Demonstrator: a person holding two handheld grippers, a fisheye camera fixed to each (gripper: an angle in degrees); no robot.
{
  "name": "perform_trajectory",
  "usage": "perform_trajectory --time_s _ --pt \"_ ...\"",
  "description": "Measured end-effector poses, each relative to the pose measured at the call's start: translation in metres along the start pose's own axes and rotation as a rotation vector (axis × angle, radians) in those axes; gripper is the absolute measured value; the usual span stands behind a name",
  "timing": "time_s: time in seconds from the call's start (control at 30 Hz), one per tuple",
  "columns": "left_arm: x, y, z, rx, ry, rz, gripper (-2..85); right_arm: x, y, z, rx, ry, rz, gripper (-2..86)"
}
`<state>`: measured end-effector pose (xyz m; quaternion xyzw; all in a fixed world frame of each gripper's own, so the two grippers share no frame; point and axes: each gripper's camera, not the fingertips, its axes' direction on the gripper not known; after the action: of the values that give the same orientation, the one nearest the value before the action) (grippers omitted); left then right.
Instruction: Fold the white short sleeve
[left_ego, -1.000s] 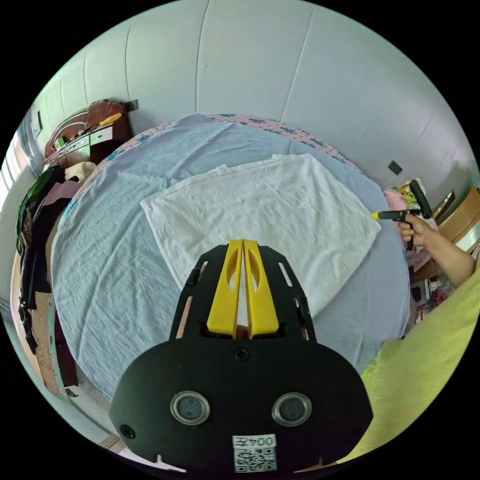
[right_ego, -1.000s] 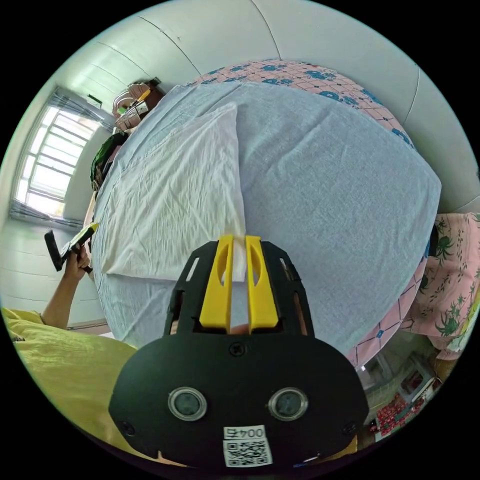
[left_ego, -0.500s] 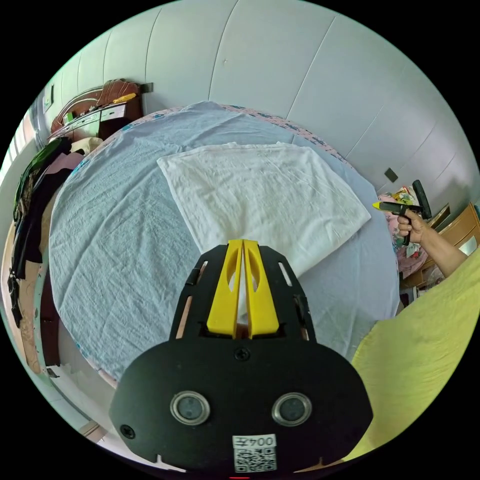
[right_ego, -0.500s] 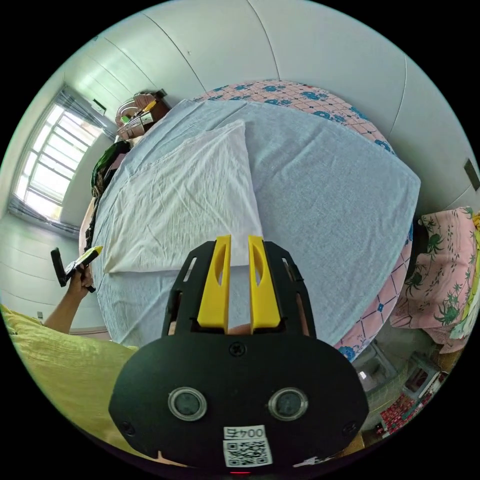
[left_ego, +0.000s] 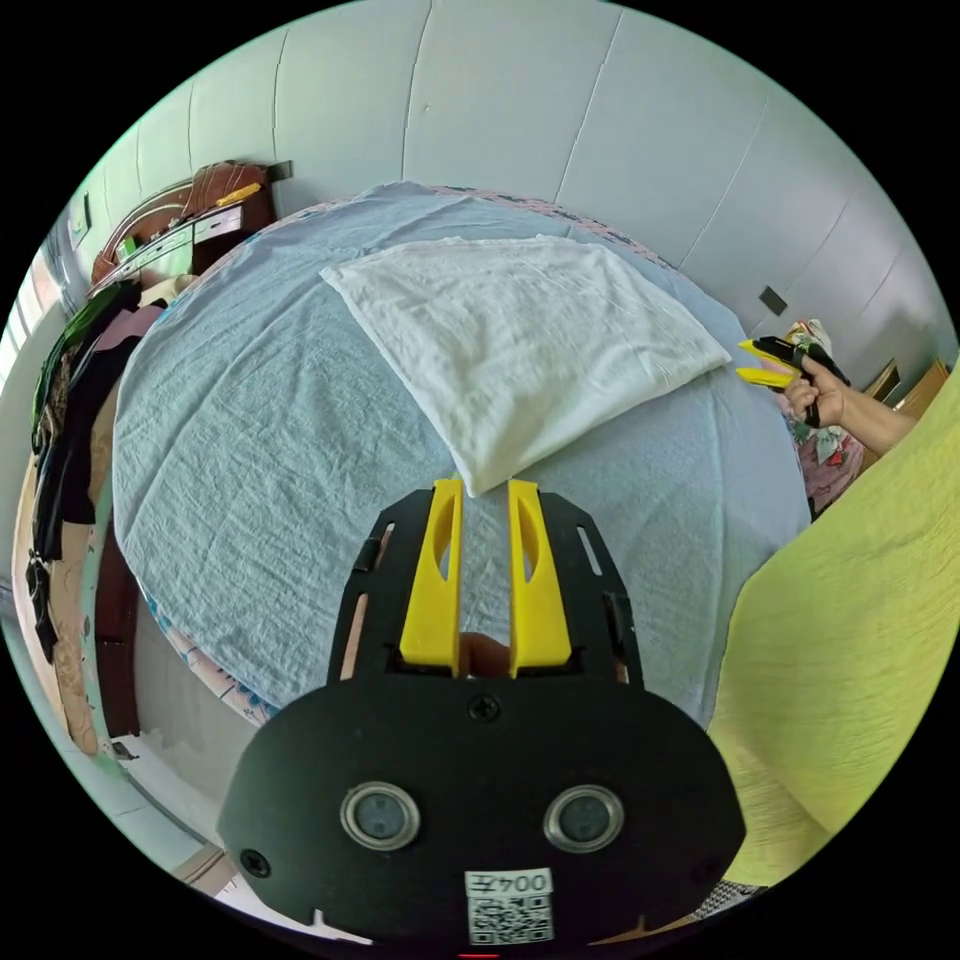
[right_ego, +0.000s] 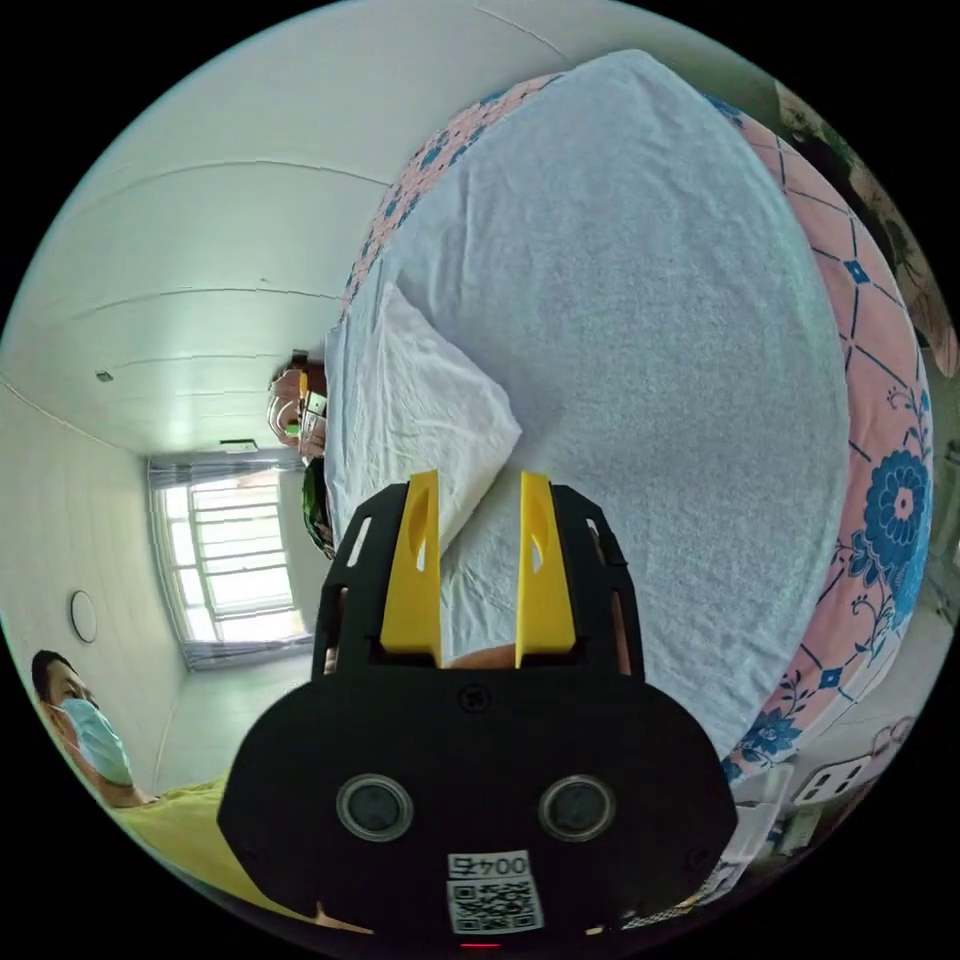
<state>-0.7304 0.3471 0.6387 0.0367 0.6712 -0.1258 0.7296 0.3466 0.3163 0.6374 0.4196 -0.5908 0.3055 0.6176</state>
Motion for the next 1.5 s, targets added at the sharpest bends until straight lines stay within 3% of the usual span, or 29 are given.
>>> perform_trajectory --time_s 0.5,0.7,0.93,1.2,1.37,1.5 --pt "-0.016 0.011 -0.014 -0.001 0.079 -0.037 2.4 0.028 -0.015 0.009 0.047 -0.089 0.105 12.6" --pt "-0.017 0.012 -0.014 -0.007 0.099 -0.055 1.1 0.021 -0.009 0.038 0.036 -0.037 0.087 5.5" --pt "-0.005 0.018 0.004 -0.057 0.044 -0.038 0.9 -0.022 0.008 0.086 0.011 0.306 -0.134 0.9" --pt "0.009 0.021 0.011 -0.105 0.029 -0.011 3.9 -0.05 0.043 0.133 -0.022 0.478 -0.25 7.8" --pt "0.032 -0.005 -0.009 0.058 -0.024 0.063 4.6 -0.12 0.108 0.175 -0.009 0.648 -0.609 6.8" --pt "0.064 -0.04 0.04 0.004 -0.012 0.177 7.0 -0.166 0.161 0.257 -0.159 0.609 -0.906 7.3"
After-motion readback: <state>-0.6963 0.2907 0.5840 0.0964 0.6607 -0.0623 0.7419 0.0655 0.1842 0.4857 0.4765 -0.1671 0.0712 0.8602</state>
